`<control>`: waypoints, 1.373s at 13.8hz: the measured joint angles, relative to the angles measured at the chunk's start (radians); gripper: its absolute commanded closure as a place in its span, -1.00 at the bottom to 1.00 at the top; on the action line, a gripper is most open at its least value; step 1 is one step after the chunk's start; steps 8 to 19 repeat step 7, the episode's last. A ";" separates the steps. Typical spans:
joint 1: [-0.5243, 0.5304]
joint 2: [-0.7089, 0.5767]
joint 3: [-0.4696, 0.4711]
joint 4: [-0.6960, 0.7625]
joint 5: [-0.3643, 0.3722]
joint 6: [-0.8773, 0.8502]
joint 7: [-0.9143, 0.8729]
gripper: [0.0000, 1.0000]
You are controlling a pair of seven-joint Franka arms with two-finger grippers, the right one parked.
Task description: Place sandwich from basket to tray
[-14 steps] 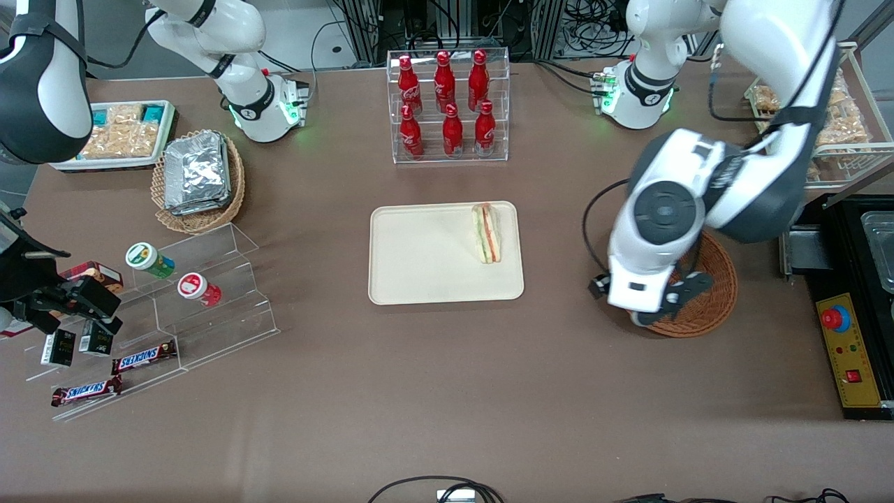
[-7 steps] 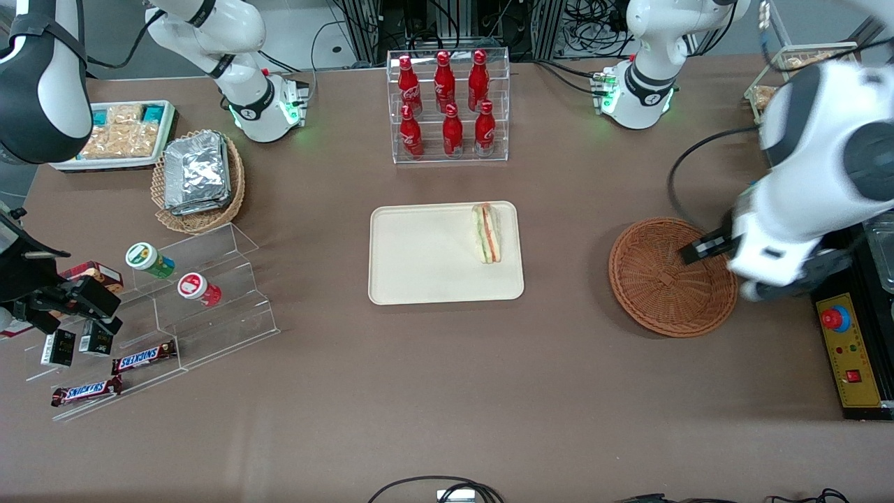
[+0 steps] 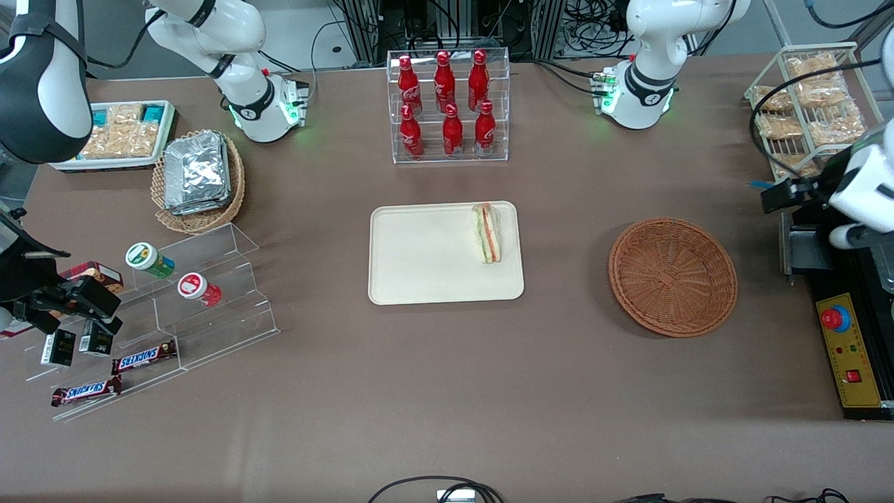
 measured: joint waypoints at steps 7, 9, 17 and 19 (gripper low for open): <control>-0.030 -0.076 0.013 -0.052 -0.039 -0.004 0.123 -0.99; -0.030 -0.076 0.013 -0.052 -0.039 -0.004 0.123 -0.99; -0.030 -0.076 0.013 -0.052 -0.039 -0.004 0.123 -0.99; -0.030 -0.076 0.013 -0.052 -0.039 -0.004 0.123 -0.99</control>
